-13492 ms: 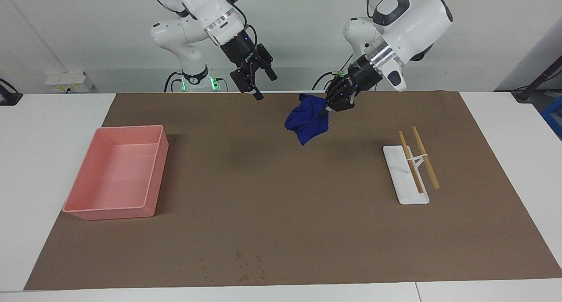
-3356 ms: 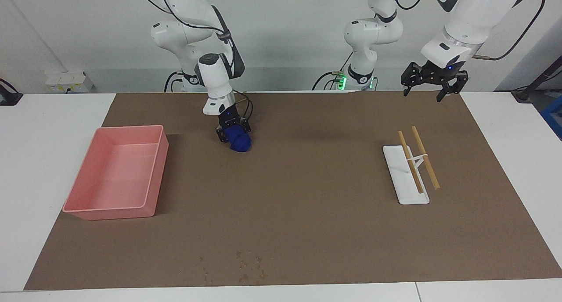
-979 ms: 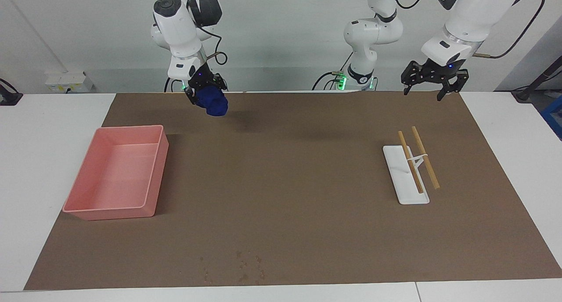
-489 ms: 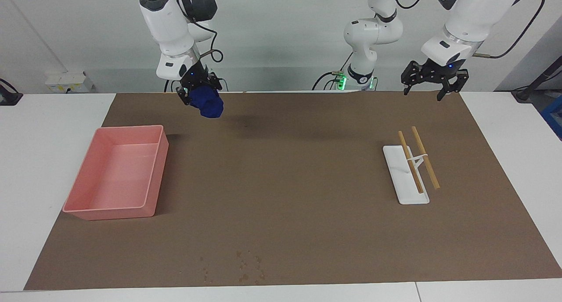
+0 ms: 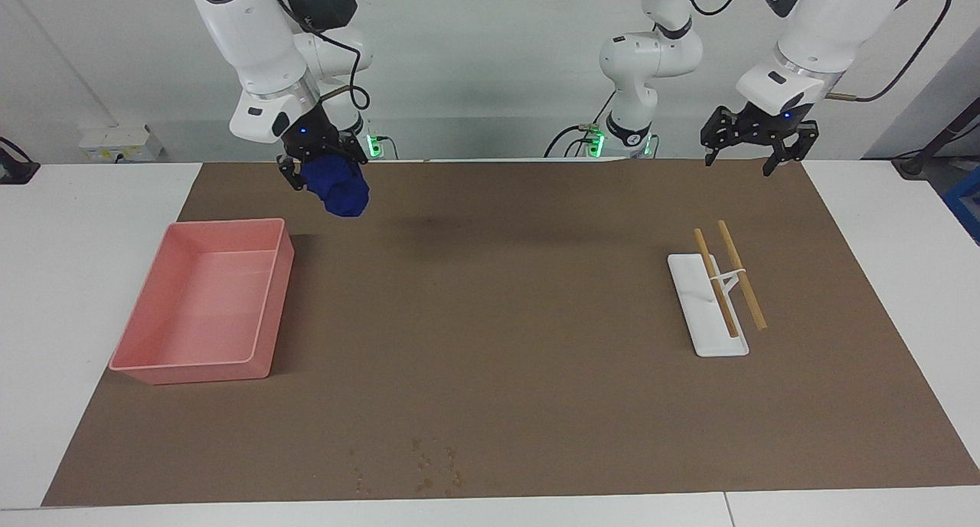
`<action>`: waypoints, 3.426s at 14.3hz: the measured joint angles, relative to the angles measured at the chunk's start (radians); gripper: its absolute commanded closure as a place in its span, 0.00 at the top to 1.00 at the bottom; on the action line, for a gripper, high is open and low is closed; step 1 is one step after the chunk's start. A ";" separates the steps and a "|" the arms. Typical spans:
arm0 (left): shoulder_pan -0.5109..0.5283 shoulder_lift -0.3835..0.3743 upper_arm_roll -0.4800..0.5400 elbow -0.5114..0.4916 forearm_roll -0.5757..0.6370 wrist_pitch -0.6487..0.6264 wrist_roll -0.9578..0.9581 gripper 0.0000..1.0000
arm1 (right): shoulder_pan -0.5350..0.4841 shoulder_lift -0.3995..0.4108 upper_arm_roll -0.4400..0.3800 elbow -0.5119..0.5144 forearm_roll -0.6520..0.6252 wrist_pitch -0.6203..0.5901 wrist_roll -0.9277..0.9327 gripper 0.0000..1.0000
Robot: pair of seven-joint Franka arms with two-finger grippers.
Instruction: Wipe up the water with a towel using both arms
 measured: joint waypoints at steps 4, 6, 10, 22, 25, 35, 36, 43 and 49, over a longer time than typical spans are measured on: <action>0.000 0.000 0.000 0.000 0.000 0.000 0.000 1.00 | -0.058 0.067 -0.002 0.137 -0.001 -0.036 0.000 0.00; 0.000 0.000 0.000 0.000 0.000 0.000 0.000 1.00 | -0.084 0.087 -0.003 0.182 -0.002 -0.064 0.000 0.00; 0.000 0.000 0.000 0.000 0.000 0.000 0.000 1.00 | -0.193 0.112 -0.004 0.215 -0.087 -0.080 -0.067 0.00; 0.000 0.000 0.000 0.000 0.000 0.000 0.000 1.00 | -0.391 0.176 -0.008 -0.048 -0.142 0.306 -0.288 0.10; 0.000 0.000 0.000 0.000 0.000 0.000 0.000 1.00 | -0.389 0.184 -0.003 -0.048 -0.142 0.311 -0.288 1.00; 0.000 0.000 0.000 0.000 0.000 0.000 0.000 1.00 | -0.387 0.151 0.040 0.021 -0.139 0.190 -0.281 1.00; 0.000 0.000 0.000 0.000 0.000 0.000 0.000 1.00 | -0.387 0.138 0.060 0.060 -0.137 0.130 -0.258 1.00; 0.000 0.000 0.000 0.000 0.000 0.000 0.000 1.00 | -0.384 0.101 0.193 0.264 -0.097 -0.166 -0.020 1.00; 0.000 0.000 0.000 0.000 0.000 0.000 0.000 1.00 | -0.280 0.045 0.159 0.274 -0.096 -0.235 0.070 1.00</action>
